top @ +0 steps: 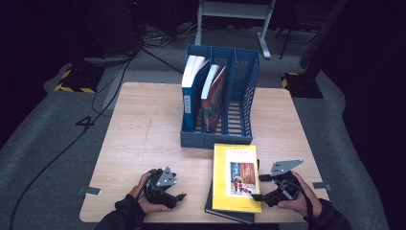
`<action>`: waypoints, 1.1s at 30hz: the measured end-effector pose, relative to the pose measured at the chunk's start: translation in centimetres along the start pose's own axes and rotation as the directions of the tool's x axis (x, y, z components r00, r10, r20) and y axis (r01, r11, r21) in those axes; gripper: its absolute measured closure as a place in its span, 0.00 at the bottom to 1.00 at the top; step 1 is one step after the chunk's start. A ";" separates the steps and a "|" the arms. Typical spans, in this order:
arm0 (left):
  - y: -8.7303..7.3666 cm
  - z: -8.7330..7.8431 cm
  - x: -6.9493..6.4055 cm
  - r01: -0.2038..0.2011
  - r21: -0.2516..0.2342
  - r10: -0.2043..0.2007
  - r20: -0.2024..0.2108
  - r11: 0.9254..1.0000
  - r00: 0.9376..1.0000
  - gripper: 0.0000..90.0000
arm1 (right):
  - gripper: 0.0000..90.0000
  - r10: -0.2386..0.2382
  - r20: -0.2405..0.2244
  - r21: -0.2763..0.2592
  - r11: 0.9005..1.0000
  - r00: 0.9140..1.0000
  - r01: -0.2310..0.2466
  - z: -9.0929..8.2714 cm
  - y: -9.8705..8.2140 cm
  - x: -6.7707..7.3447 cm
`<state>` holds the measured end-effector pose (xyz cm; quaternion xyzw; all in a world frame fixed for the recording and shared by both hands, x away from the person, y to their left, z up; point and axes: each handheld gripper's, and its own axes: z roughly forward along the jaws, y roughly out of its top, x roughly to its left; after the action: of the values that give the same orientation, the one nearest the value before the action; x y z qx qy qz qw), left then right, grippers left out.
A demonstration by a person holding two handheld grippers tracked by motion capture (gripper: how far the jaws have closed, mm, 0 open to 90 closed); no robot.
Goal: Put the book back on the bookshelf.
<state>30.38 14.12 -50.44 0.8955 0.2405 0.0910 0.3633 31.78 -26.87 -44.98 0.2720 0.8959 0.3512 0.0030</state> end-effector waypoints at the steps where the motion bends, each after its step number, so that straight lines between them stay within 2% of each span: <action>1: 0.0 0.0 0.0 0.001 0.000 -0.001 0.000 1.000 1.000 0.22 | 0.20 0.006 -0.007 0.001 1.000 1.000 -0.006 0.1 0.0 -0.1; 7: 0.0 0.1 0.0 0.000 0.000 0.000 0.001 1.000 1.000 0.21 | 0.20 -0.001 0.000 0.002 1.000 1.000 0.001 0.1 0.1 0.0; 10: 0.1 0.1 0.0 -0.001 0.001 0.001 0.001 1.000 1.000 0.21 | 0.21 -0.024 0.019 -0.006 1.000 1.000 0.024 -0.1 0.2 0.4; 13: 0.2 0.2 0.0 -0.001 0.003 0.001 0.000 1.000 1.000 0.20 | 0.25 -0.041 0.036 -0.047 0.998 0.999 0.042 -0.6 0.5 0.6; 17: 0.2 0.2 0.0 -0.004 0.003 0.004 0.004 1.000 1.000 0.20 | 0.27 -0.055 0.027 -0.099 0.993 0.998 0.057 -1.2 1.1 0.7; 19: 0.3 0.3 0.0 -0.005 0.002 0.005 0.005 1.000 1.000 0.20 | 0.27 -0.064 0.032 -0.094 0.993 0.997 0.067 -1.0 1.5 0.7; 25: 0.5 0.5 0.1 -0.007 0.003 0.007 0.010 1.000 1.000 0.19 | 0.28 -0.069 -0.003 -0.076 0.995 0.998 0.069 0.7 2.2 -0.1; 29: 0.6 0.6 0.1 -0.011 0.004 0.011 0.014 1.000 1.000 0.19 | 0.35 -0.050 -0.011 -0.102 0.994 0.999 0.048 1.5 2.7 -0.5; 33: 0.9 0.9 0.2 -0.013 0.003 0.013 0.015 1.000 1.000 0.18 | 0.48 -0.034 -0.028 -0.128 0.991 0.999 0.031 2.0 3.0 -0.9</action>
<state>31.15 13.15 -50.46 0.8984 0.2319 0.0864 0.3628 34.35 -24.23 -44.76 0.2514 0.8759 0.4117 0.0127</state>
